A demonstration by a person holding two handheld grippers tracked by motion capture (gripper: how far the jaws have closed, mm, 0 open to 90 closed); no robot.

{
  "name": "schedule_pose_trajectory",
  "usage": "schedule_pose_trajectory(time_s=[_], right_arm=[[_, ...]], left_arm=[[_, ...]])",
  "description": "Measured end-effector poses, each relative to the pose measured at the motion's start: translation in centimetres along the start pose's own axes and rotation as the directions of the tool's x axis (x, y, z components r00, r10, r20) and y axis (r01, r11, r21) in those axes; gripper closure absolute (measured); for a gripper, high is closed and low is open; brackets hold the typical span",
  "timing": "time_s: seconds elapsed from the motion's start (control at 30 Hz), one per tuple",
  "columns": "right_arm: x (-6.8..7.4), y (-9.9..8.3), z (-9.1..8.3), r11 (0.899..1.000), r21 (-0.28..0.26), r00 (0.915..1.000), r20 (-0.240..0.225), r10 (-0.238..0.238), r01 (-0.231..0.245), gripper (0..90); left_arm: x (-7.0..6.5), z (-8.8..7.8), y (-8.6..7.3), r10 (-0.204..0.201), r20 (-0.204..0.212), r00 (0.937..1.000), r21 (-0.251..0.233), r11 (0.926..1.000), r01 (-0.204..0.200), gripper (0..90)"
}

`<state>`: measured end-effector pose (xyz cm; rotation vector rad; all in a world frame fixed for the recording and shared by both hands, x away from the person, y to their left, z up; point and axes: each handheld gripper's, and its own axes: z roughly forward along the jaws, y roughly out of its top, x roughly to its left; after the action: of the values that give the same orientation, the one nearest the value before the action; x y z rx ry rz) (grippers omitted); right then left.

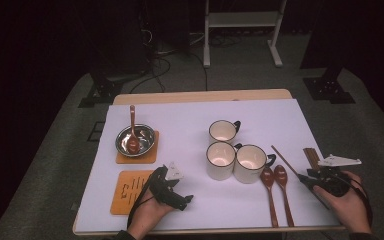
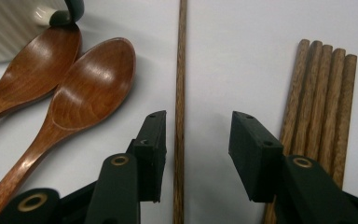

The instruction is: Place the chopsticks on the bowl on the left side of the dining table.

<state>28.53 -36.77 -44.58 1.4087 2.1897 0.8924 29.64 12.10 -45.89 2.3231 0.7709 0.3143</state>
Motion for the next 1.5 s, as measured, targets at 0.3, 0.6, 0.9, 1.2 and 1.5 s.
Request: schedule_pose_trajectory(time_s=[0.3, 0.6, 0.9, 1.2, 1.5], right_arm=[[0.3, -0.6, -0.2, 1.0, 0.015, 1.0, -0.001, -0.003, 0.003, 59.3], [0.6, -0.7, 0.0, 1.0, 0.026, 0.9999, 0.004, -0.012, 0.012, 62.1], [0.8, -0.8, 0.0, 1.0, 0.022, 0.9998, 0.016, -0.011, 0.01, 61.7], [1.6, -0.5, 0.0, 0.997, 0.05, 0.9981, 0.026, -0.056, 0.054, 73.6], [1.6, -0.3, 0.0, 0.997, 0.057, 0.999, 0.012, -0.044, 0.043, 79.6]], left_arm=[[0.0, 0.0, 0.0, 0.0, 0.0, 1.0, 0.0, 1.0, 0.0, 0.5], [0.0, 0.0, 0.0, 0.0, 0.0, 1.0, 0.0, 1.0, 0.0, 0.5], [0.0, 0.0, 0.0, 0.0, 0.0, 1.0, 0.0, 1.0, 0.0, 0.5], [0.0, 0.0, 0.0, 0.0, 0.0, 1.0, 0.0, 1.0, 0.0, 0.5], [0.0, 0.0, 0.0, 0.0, 0.0, 1.0, 0.0, 1.0, 0.0, 0.5]])
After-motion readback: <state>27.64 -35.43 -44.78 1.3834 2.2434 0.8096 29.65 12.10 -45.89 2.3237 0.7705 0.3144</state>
